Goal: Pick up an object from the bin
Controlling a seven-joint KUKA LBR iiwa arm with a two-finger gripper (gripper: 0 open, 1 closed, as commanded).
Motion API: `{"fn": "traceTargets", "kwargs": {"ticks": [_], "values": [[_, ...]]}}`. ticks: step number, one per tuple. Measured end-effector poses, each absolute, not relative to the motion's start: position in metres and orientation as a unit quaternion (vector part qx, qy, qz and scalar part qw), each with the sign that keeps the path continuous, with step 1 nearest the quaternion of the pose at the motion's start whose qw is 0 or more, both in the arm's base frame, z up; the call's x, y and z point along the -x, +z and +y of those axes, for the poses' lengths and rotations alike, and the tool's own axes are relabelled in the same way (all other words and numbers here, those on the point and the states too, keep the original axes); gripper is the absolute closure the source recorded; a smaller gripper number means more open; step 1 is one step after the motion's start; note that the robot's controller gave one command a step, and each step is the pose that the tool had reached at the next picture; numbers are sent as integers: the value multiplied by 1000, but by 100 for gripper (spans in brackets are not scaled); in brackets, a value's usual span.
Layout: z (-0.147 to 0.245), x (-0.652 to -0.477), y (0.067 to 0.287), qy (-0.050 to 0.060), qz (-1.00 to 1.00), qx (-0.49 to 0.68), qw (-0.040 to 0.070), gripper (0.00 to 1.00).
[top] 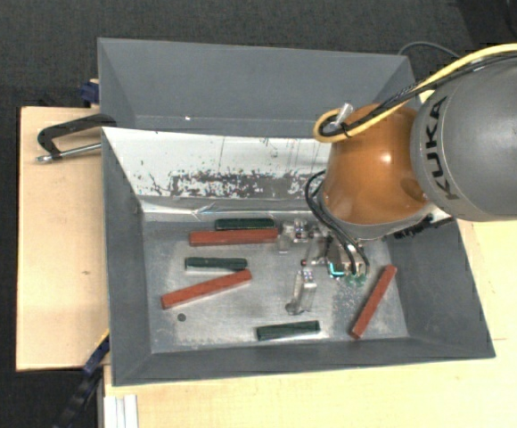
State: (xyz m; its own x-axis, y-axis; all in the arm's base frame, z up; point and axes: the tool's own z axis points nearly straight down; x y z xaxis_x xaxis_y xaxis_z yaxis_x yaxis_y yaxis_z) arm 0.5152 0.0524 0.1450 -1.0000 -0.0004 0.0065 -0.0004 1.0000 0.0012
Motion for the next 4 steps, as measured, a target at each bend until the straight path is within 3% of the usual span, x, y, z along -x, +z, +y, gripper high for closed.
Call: {"fn": "traceTargets", "kwargs": {"ticks": [1, 2, 3, 4], "values": [[52, -517, 149, -1, -1000, 0, -1, 0], [99, -534, 113, 0, -997, -81, -3, 0], [115, -564, 107, -2, -999, -43, -2, 0], [137, -543, 104, 0, -1000, -18, 0, 0]]}}
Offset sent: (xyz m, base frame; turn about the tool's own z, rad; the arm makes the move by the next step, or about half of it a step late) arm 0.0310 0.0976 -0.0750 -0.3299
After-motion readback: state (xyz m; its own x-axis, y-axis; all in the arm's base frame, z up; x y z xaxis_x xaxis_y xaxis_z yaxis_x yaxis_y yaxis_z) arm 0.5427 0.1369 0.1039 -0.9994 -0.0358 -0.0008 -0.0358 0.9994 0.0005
